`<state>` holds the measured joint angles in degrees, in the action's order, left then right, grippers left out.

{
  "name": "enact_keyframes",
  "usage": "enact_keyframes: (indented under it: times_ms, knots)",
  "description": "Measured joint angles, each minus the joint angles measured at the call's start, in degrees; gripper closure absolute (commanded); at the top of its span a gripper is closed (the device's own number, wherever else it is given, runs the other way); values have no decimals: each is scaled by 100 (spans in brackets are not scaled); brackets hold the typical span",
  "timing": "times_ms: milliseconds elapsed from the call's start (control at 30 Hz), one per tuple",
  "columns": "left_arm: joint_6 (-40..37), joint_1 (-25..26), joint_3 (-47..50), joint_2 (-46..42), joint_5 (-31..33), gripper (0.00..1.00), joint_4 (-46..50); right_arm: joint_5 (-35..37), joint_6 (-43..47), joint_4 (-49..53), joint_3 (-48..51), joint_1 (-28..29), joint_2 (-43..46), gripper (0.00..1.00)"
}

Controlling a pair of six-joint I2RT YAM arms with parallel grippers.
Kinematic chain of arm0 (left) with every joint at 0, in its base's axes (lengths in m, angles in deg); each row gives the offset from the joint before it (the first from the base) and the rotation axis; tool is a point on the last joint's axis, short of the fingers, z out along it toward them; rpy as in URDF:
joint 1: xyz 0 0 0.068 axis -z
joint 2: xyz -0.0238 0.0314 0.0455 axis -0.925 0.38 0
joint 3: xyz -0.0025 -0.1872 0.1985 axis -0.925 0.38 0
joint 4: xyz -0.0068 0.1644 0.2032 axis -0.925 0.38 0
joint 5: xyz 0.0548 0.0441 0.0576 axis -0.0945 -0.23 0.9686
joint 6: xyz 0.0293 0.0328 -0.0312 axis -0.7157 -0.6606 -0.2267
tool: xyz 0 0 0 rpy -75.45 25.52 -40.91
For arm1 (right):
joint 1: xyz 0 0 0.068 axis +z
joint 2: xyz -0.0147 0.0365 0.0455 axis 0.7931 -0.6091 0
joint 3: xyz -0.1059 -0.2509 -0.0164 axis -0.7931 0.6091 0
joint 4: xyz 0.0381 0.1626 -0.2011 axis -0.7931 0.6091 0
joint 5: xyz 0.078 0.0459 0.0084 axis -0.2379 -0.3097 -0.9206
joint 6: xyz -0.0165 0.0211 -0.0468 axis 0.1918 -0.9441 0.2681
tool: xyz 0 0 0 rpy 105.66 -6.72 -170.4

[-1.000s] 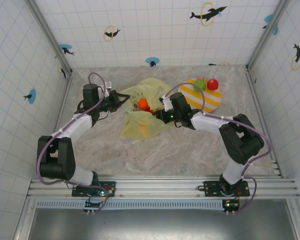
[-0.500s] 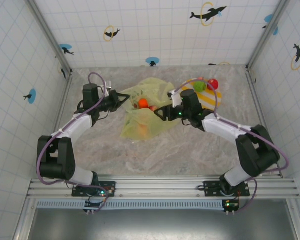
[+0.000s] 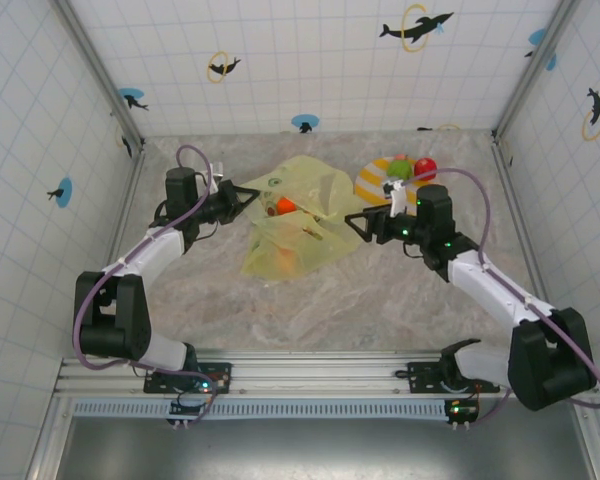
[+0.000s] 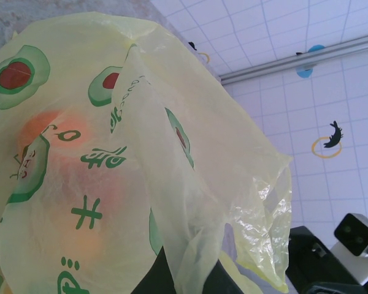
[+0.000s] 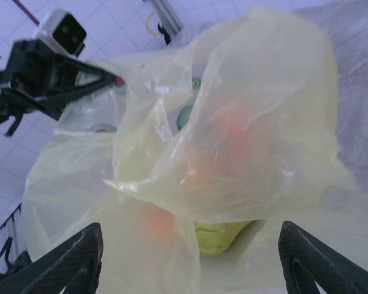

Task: Place the fruits into the plastic bag

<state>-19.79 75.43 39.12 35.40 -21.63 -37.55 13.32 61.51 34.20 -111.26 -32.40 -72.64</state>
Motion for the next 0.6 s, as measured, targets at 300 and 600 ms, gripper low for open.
enact_keyframes:
  times_ms: [300, 600]
  knots:
    - [0, 0, 0, 0, 2, 100, 0, 2509, 131, 297, -216, -402, -186, 12]
    - [-2, 0, 0, 0, 4, 100, 13, 4258, 601, 376, -1530, -501, -2225, 11]
